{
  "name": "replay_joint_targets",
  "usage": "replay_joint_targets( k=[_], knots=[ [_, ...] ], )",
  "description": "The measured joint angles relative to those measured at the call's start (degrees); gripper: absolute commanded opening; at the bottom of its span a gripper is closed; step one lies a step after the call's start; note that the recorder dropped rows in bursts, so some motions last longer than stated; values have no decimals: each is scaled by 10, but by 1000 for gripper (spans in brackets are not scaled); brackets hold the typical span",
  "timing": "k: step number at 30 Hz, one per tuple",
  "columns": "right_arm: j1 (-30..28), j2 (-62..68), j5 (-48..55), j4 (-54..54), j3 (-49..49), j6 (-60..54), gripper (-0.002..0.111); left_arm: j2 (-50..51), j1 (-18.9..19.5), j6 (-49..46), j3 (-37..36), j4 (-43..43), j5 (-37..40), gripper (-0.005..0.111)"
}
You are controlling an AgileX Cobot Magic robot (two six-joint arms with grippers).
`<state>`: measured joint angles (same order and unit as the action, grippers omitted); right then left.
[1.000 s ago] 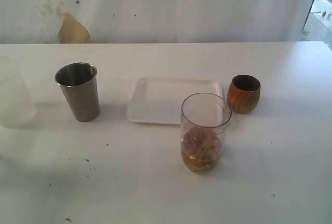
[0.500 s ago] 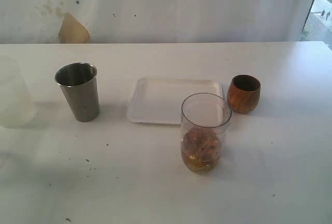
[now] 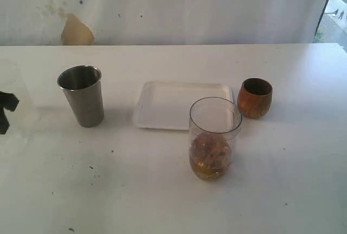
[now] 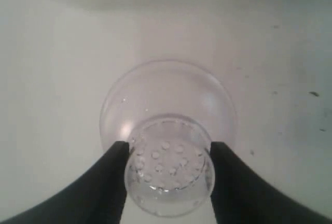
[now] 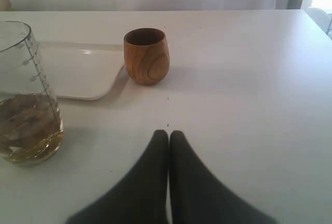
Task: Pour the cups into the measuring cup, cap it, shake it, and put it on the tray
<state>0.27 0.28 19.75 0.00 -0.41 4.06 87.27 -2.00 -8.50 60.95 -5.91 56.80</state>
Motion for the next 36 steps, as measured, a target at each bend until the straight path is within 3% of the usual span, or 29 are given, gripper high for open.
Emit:
replay_joint_targets(
  k=[9, 14, 27, 36],
  knots=[
    [0, 0, 0, 0, 0, 0, 0, -7, -188, 63, 143, 6, 96, 0],
    [0, 0, 0, 0, 0, 0, 0, 17, -266, 100, 238, 27, 126, 0],
    [0, 0, 0, 0, 0, 0, 0, 153, -395, 129, 442, 42, 129, 0],
    [0, 0, 0, 0, 0, 0, 0, 200, -452, 131, 492, 30, 131, 0]
  ],
)
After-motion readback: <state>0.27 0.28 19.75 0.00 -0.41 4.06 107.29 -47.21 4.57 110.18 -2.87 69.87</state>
